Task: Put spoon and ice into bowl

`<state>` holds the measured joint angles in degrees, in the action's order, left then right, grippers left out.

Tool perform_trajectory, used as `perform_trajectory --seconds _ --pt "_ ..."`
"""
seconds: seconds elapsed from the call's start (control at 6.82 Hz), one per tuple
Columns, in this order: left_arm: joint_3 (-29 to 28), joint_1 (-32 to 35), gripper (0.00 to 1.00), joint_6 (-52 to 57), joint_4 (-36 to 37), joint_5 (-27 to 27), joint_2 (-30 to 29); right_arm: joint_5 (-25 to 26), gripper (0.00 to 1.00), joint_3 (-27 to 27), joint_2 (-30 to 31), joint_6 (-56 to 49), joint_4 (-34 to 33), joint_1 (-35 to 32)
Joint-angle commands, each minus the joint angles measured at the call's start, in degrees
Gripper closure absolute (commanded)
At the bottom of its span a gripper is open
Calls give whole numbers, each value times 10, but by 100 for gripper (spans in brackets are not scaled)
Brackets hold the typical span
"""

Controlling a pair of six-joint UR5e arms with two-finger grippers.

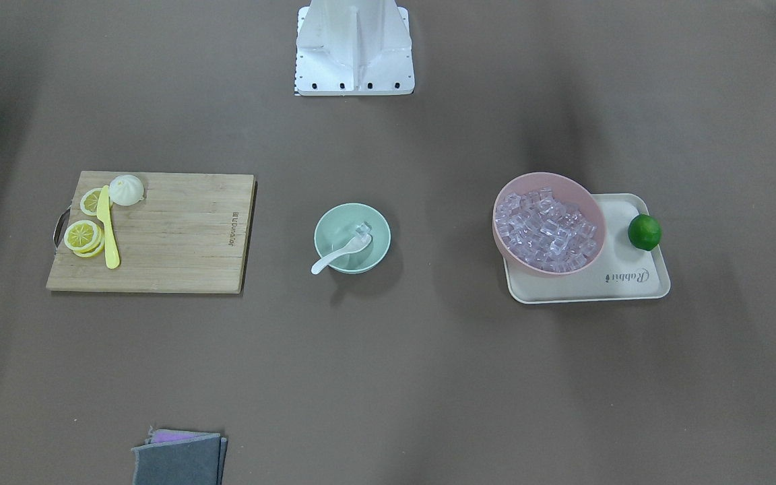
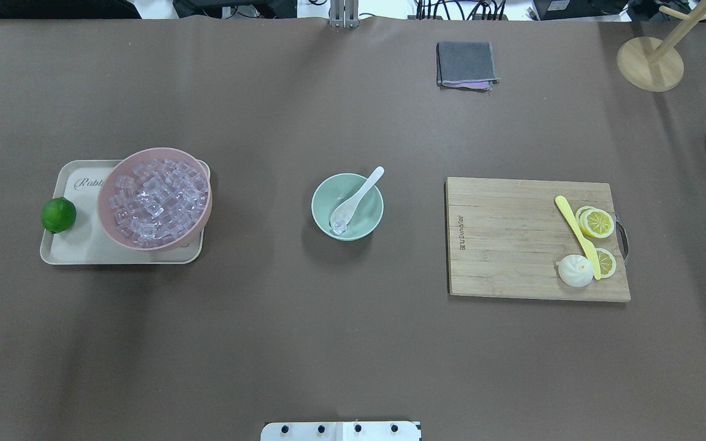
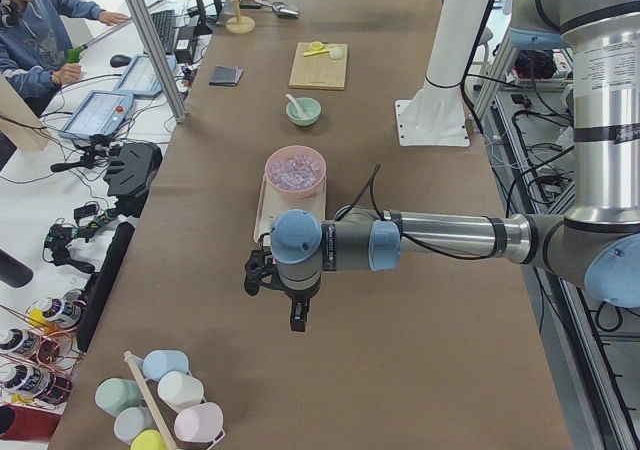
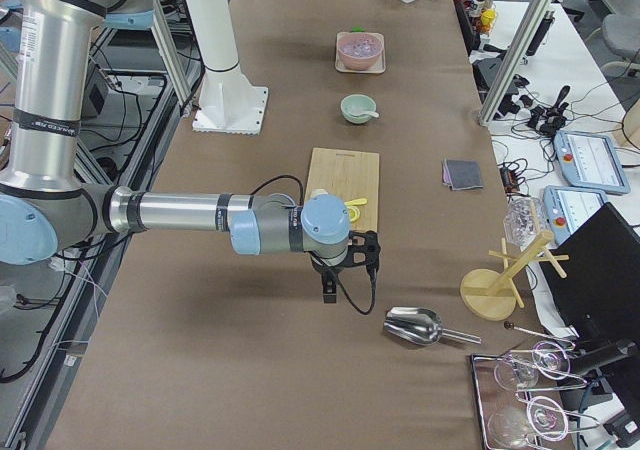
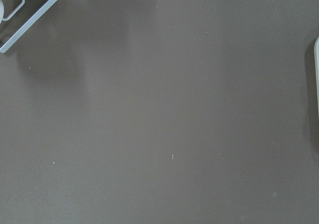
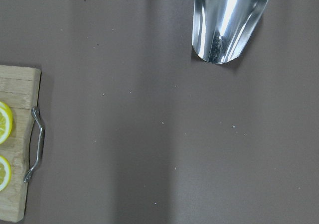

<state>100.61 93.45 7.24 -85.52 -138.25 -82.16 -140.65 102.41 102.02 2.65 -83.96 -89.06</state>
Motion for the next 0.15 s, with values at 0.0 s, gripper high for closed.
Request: perform_trajectory --seconds 0.0 --pt "2 1 2 1 0 0 -2 0 0 -2 2 0 1 -1"
